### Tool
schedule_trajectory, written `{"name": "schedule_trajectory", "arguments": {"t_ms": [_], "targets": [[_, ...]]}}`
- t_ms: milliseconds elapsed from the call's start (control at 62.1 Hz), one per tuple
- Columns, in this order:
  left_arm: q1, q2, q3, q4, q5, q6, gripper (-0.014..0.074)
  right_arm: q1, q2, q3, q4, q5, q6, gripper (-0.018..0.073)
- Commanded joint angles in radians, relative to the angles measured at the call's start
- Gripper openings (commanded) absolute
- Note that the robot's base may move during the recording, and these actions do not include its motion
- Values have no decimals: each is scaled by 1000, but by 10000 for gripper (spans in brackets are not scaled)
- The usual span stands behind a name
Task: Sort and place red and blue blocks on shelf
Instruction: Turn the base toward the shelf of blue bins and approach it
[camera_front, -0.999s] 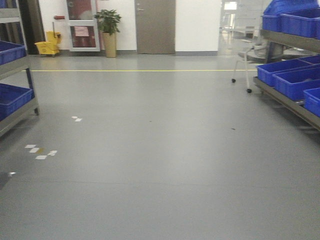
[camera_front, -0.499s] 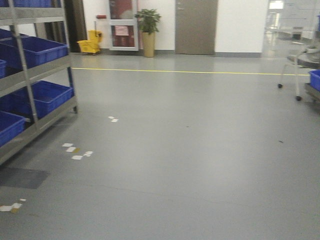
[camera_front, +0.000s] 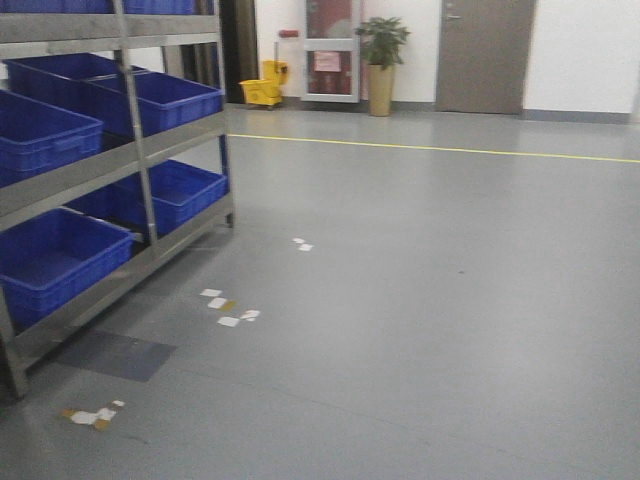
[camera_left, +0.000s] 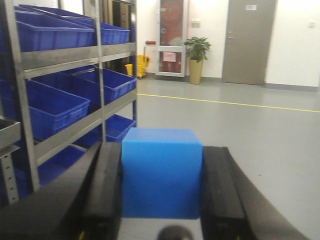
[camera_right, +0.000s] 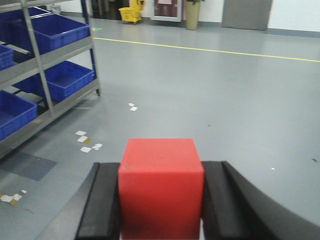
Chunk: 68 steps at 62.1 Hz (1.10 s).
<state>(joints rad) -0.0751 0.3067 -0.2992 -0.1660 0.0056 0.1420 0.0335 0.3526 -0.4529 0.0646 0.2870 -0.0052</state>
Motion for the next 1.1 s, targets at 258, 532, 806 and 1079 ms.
{"name": "schedule_trajectory", "arguments": {"t_ms": [258,532,806,1079], "targets": [[1,8,-30,-7,-89,2,125,-4,3,-28,3,-89,-11,85],[1,8,-30,-7,-89,2,125,-4,3,-28,3,-89,-11,85],[1,8,-30,-7,-89,2,125,-4,3,-28,3,-89,-11,85],[1,8,-30,-7,-89,2,125,-4,3,-28,3,-89,-11,85]]}}
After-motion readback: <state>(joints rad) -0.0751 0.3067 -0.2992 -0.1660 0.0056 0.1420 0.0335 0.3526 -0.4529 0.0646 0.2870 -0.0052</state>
